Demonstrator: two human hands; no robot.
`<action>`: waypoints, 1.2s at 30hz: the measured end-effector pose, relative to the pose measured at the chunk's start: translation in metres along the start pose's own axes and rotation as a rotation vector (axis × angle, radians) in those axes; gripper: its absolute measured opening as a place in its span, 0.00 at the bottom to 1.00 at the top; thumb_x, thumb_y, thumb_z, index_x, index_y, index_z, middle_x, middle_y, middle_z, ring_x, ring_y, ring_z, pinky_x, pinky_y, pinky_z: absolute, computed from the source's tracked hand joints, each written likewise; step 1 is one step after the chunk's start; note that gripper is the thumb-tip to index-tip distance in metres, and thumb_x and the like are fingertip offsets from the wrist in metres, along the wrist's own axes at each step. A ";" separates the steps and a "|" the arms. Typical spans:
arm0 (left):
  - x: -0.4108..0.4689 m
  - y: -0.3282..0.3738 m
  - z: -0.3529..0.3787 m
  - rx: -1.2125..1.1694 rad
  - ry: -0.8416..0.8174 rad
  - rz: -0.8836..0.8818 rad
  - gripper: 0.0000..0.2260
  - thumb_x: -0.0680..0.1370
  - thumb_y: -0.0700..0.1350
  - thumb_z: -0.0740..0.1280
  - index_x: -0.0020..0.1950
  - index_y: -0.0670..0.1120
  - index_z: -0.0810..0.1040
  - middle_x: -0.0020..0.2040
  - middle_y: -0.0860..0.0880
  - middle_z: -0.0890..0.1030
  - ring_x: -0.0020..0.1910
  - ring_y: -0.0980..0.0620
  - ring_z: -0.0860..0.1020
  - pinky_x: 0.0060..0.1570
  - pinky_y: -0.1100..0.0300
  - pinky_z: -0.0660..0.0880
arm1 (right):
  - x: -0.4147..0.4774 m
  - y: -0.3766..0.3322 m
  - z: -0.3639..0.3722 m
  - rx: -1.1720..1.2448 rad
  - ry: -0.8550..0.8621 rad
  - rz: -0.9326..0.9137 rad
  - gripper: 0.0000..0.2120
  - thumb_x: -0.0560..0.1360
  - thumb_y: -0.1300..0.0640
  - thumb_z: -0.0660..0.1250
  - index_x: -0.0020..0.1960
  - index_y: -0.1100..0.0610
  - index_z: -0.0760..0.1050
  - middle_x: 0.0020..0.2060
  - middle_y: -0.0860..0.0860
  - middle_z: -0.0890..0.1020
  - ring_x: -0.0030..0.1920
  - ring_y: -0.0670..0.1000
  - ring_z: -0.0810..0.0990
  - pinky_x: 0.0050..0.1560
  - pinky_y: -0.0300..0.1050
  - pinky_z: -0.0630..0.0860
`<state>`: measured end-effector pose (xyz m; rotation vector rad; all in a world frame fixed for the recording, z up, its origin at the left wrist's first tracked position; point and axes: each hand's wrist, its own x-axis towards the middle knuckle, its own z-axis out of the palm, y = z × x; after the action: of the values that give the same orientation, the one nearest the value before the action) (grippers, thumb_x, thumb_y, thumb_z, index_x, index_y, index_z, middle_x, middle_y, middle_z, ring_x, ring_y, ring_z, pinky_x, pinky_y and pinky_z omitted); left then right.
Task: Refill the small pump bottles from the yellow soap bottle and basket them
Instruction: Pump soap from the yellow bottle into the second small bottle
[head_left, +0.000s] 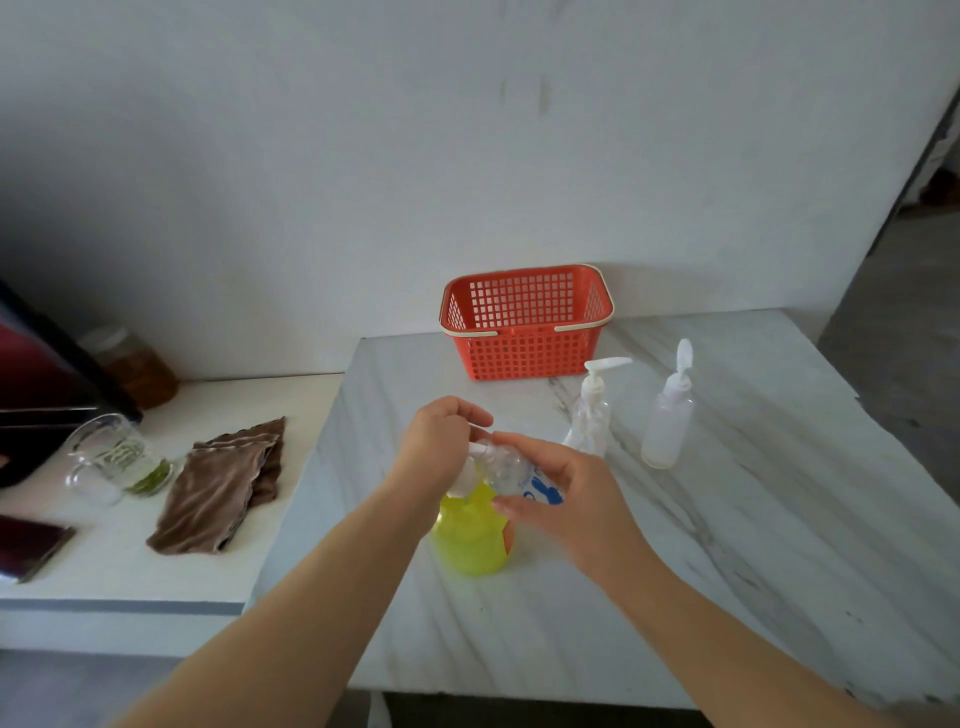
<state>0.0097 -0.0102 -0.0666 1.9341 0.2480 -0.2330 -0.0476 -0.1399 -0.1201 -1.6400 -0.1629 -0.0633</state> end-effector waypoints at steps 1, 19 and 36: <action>0.000 0.001 -0.001 0.001 -0.005 0.003 0.14 0.75 0.32 0.55 0.40 0.45 0.77 0.34 0.48 0.79 0.35 0.49 0.74 0.35 0.61 0.70 | 0.000 -0.001 0.000 -0.001 0.001 -0.002 0.25 0.65 0.64 0.76 0.56 0.41 0.79 0.48 0.45 0.85 0.50 0.44 0.83 0.49 0.36 0.77; 0.001 -0.005 0.003 0.050 -0.020 0.035 0.17 0.73 0.32 0.53 0.38 0.45 0.79 0.38 0.46 0.79 0.39 0.47 0.76 0.38 0.59 0.72 | 0.000 0.011 -0.001 -0.004 -0.001 0.025 0.26 0.66 0.65 0.76 0.61 0.51 0.79 0.52 0.47 0.85 0.52 0.46 0.83 0.53 0.39 0.77; 0.002 -0.011 0.001 -0.029 0.001 0.034 0.17 0.73 0.31 0.52 0.42 0.43 0.80 0.39 0.45 0.80 0.36 0.49 0.75 0.35 0.61 0.72 | 0.001 0.012 0.001 -0.023 -0.009 0.066 0.27 0.66 0.65 0.77 0.62 0.50 0.78 0.51 0.46 0.84 0.51 0.45 0.83 0.54 0.40 0.78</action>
<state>0.0087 -0.0072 -0.0771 1.9080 0.2175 -0.2052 -0.0452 -0.1396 -0.1319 -1.6675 -0.1152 -0.0073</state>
